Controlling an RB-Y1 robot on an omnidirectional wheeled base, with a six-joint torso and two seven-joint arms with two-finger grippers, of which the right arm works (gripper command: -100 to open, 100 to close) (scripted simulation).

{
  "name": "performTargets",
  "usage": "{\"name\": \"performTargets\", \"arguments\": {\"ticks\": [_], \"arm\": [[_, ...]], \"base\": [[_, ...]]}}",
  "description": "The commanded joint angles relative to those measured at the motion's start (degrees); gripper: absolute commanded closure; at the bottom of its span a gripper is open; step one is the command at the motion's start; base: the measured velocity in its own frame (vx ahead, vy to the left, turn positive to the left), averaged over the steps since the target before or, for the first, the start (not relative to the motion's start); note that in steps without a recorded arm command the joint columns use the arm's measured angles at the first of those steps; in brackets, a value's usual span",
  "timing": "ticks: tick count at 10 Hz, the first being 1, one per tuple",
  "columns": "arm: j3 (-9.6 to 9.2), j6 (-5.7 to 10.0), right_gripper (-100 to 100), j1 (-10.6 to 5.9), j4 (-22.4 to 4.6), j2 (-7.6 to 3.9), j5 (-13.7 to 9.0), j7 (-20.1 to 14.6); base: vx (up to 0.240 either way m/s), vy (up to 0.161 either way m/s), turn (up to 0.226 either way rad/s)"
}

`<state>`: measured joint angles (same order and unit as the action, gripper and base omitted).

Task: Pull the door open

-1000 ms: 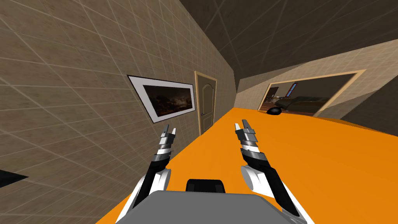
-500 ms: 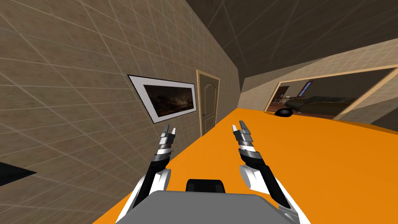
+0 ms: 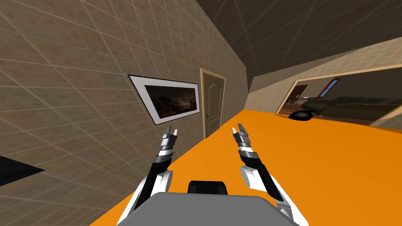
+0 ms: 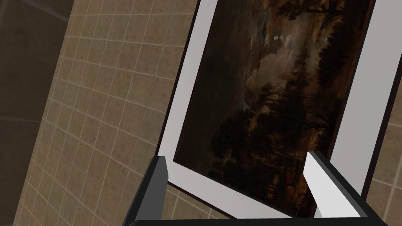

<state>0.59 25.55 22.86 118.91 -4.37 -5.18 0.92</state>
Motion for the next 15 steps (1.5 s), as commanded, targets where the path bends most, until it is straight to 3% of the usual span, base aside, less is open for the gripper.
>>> {"name": "performTargets", "arguments": {"ticks": [1, 15], "arm": [[-0.17, 0.55, -100, -0.5, -1.75, -0.54, -0.04, -0.36], [-1.77, 4.94, -100, -6.77, -20.45, -6.11, -0.6, -4.07]], "base": [[0.095, -0.039, 0.102], [0.095, -0.052, 0.116]]}}
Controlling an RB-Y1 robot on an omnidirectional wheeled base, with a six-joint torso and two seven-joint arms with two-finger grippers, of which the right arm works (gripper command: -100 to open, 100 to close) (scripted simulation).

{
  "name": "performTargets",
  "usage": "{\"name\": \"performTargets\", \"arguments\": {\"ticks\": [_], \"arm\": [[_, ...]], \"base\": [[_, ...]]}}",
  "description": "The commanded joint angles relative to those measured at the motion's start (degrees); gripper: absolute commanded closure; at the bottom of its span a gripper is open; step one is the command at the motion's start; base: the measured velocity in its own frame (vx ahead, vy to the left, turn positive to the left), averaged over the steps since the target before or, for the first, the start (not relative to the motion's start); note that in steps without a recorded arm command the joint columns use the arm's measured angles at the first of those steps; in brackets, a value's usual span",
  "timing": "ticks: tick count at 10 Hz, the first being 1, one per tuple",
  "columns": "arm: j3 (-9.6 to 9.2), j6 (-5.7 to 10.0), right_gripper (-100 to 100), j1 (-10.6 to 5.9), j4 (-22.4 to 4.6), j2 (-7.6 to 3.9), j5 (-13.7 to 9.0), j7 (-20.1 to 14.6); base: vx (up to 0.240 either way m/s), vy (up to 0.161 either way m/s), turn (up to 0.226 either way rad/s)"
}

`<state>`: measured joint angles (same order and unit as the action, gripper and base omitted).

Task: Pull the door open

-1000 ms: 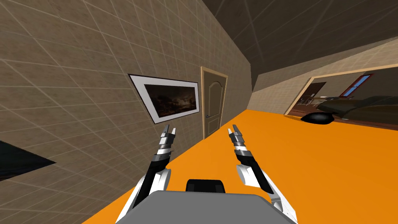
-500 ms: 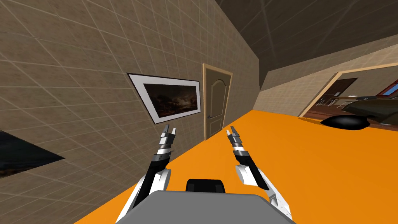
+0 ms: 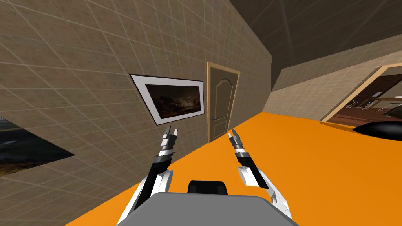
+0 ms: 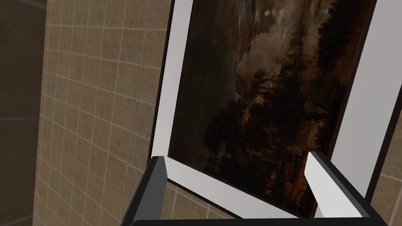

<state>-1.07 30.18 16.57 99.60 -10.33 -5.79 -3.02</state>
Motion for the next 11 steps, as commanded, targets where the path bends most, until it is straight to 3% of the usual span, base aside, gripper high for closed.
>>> {"name": "performTargets", "arguments": {"ticks": [1, 11], "arm": [[-0.23, 0.63, -100, -0.94, -2.52, -0.56, -0.03, -0.4], [-1.43, 3.95, -100, -5.69, -16.68, -4.55, -0.46, -3.22]], "base": [[0.086, -0.075, 0.135], [0.08, -0.069, 0.124]]}}
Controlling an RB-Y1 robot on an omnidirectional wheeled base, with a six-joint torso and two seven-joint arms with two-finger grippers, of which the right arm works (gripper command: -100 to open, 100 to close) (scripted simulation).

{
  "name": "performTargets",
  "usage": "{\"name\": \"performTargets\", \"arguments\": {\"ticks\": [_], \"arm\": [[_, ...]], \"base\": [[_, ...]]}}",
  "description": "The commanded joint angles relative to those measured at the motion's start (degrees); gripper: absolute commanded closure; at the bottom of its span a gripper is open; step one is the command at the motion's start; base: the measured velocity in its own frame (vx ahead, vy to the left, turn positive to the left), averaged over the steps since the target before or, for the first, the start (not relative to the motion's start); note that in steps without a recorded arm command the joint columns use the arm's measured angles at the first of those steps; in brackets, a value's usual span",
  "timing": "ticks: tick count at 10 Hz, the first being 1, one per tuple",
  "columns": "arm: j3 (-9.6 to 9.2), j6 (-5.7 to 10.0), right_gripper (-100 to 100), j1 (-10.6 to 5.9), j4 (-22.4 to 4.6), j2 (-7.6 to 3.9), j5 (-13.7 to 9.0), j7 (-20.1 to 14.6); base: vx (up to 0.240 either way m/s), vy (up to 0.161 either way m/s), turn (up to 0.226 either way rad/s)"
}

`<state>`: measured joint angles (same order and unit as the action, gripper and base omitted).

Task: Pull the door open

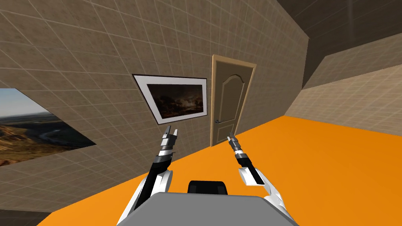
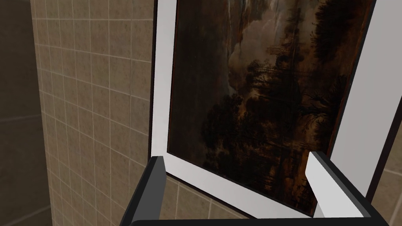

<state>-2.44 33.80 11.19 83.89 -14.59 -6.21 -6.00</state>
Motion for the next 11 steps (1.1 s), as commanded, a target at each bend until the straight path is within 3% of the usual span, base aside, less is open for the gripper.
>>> {"name": "performTargets", "arguments": {"ticks": [1, 11], "arm": [[-0.19, 0.66, -100, -0.79, -2.39, -0.68, -0.08, -0.52], [-1.34, 3.83, -100, -5.32, -15.87, -4.39, -0.49, -3.2]], "base": [[0.073, -0.076, 0.121], [0.071, -0.075, 0.121]]}}
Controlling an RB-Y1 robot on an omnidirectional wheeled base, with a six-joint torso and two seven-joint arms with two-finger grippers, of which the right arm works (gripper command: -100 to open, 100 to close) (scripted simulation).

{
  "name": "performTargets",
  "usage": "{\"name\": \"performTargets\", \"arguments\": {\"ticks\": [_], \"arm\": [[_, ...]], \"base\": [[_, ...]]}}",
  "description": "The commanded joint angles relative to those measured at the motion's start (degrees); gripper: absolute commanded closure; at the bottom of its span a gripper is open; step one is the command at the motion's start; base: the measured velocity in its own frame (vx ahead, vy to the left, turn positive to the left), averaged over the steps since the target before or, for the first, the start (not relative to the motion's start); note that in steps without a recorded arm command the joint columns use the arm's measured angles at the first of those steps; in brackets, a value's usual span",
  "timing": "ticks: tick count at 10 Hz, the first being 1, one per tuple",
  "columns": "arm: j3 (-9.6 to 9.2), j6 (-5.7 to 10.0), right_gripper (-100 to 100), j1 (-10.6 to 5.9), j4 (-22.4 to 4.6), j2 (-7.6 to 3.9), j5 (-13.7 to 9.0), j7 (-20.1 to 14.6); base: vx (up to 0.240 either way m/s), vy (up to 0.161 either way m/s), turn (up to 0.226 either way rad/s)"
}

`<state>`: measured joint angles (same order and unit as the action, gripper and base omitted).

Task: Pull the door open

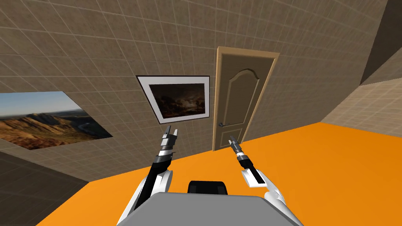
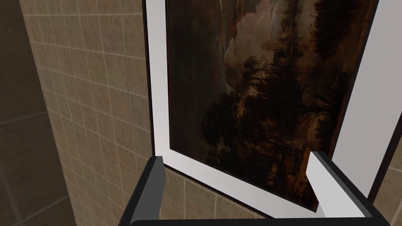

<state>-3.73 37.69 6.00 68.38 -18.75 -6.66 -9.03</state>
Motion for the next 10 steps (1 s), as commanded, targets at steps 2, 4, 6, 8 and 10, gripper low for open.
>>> {"name": "performTargets", "arguments": {"ticks": [2, 4, 6, 8, 10], "arm": [[-0.26, 0.52, -100, -0.96, -2.86, -0.9, -0.11, -0.67], [-0.46, 1.07, -100, -1.75, -5.2, -1.54, -0.18, -1.13], [-0.66, 1.62, -100, -2.54, -7.55, -2.18, -0.25, -1.6], [-0.84, 2.11, -100, -3.24, -9.64, -2.74, -0.31, -2.02], [-1.02, 2.59, -100, -3.92, -11.66, -3.28, -0.37, -2.42]], "base": [[0.07, -0.091, 0.103], [0.067, -0.089, 0.104], [0.065, -0.078, 0.097], [0.055, -0.074, 0.096], [0.051, -0.069, 0.092]]}}
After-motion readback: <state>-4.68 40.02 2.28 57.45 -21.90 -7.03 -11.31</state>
